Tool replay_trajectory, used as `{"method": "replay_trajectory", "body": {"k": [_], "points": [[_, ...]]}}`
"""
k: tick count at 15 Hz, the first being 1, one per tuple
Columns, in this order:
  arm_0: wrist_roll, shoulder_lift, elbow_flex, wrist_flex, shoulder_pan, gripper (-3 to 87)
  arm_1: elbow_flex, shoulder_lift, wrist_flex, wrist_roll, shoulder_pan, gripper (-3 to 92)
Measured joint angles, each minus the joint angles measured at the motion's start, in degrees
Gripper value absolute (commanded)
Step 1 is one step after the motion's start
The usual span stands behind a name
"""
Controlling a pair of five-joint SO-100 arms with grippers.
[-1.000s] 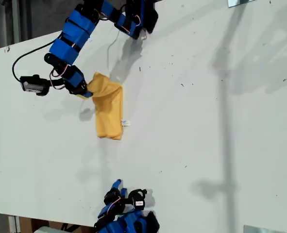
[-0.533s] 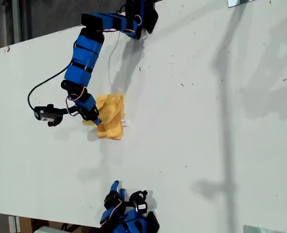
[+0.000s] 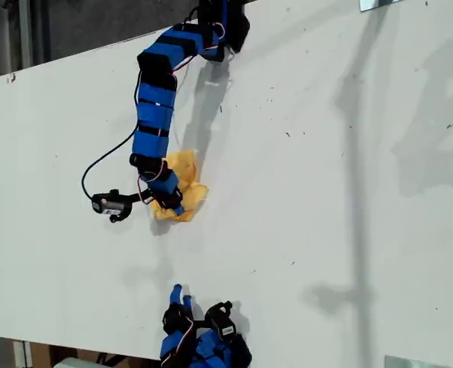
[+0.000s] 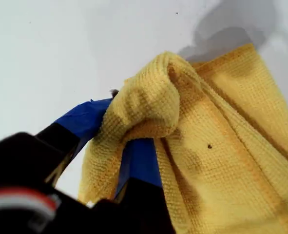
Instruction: Grasp corners of a square towel and fold twice.
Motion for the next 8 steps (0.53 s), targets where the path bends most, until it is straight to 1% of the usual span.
{"method": "replay_trajectory", "body": {"k": [1,4,6,8], "points": [[0.1,0.2,0.0,0.1,0.0,17.3,0.1,-0.1,-0.6,0.2,0.4,36.9],[0.4,0.2,0.0,0.1,0.0,17.3,0.1,3.1,-0.2,-1.3,4.0,42.1],[0.4,0.4,0.1,0.1,0.0,17.3,0.1,12.7,3.4,-2.3,9.1,42.7],[0.8,0.5,0.1,0.2,0.0,17.3,2.6,25.9,9.2,-2.5,15.9,43.6]]}}
